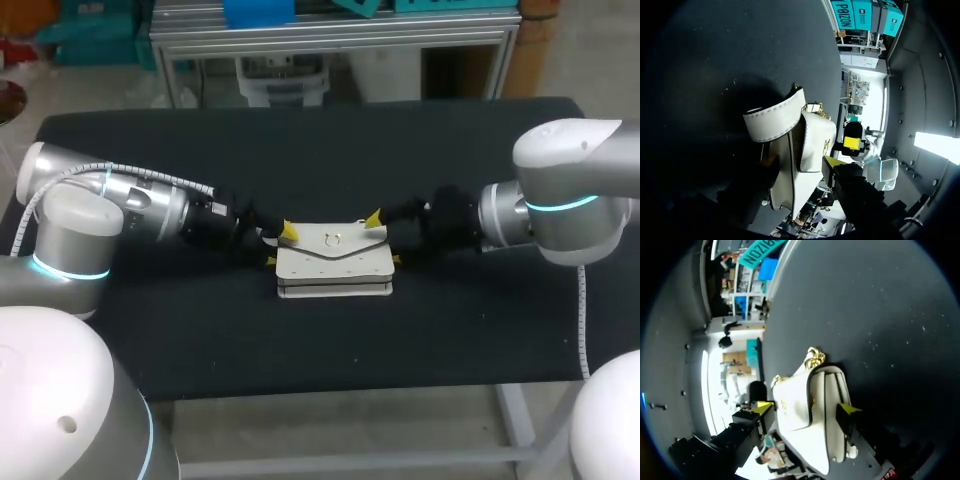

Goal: Pick up the bag, open it, inspect its contents, close it, and place it on the opposite side

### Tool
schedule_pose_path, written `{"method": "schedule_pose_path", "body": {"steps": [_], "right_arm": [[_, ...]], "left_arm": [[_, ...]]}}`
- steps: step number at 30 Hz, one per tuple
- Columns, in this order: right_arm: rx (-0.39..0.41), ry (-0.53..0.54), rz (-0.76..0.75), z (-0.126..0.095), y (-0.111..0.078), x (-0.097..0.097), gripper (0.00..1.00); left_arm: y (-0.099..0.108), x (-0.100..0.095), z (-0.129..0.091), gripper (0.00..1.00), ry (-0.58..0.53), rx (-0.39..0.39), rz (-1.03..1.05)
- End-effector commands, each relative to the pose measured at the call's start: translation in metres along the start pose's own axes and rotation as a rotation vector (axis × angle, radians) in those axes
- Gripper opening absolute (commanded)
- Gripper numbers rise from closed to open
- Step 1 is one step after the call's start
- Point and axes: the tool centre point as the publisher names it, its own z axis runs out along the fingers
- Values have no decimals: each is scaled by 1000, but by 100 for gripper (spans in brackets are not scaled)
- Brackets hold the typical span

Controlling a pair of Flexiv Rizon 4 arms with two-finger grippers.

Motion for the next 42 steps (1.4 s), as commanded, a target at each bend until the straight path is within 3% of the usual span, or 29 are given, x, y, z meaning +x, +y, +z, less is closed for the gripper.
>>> {"method": "schedule_pose_path", "body": {"steps": [1,2,3,4,5,15,16,17,18,19,20,21,22,24,27,28,29,31,33,36,42], "right_arm": [[6,1,3,8,3,-5,79],[8,0,3,9,4,-5,71],[10,1,2,9,4,-3,49],[11,1,-6,8,5,-1,19],[13,0,-17,8,5,2,0],[-7,-4,-83,-4,1,20,0],[-8,-4,-84,-5,0,20,0],[-8,-3,-83,-6,-1,18,0],[-5,-2,-83,-6,-2,17,11],[-8,-3,-81,-7,-3,15,36],[-9,-3,-78,-7,-4,14,82],[-11,-3,-74,-8,-5,12,99],[-11,-2,-70,-8,-5,10,100],[-11,-1,-66,-9,-6,8,100],[-5,-1,-55,-9,-7,4,100],[0,-3,-50,-9,-7,3,99],[13,-5,-47,-8,-7,3,96],[26,-14,-41,-5,-6,1,84],[38,-24,-36,-2,-5,-1,42],[43,-25,-33,1,-4,-3,0],[58,-28,-41,7,-3,-5,0]], "left_arm": [[-4,-6,7,45,0,4,2],[-4,-6,7,37,-1,6,2],[-3,-5,7,26,-3,6,2],[-3,-4,8,13,-4,7,3],[-3,-3,7,0,-5,8,4],[5,11,-2,0,-32,41,57],[5,12,-3,6,-35,42,59],[6,12,-3,28,-42,42,63],[6,13,-4,54,-44,43,63],[7,13,-4,80,-45,44,64],[7,12,-5,93,-46,45,64],[8,12,-5,98,-47,46,64],[9,12,-5,98,-46,47,64],[11,12,-5,89,-43,48,65],[12,12,-2,49,-40,44,65],[12,11,-1,40,-41,40,64],[11,11,1,30,-43,36,59],[10,9,2,0,-45,34,53],[8,7,4,0,-45,31,45],[8,4,6,0,-47,27,35],[7,2,7,0,-49,26,22]]}}
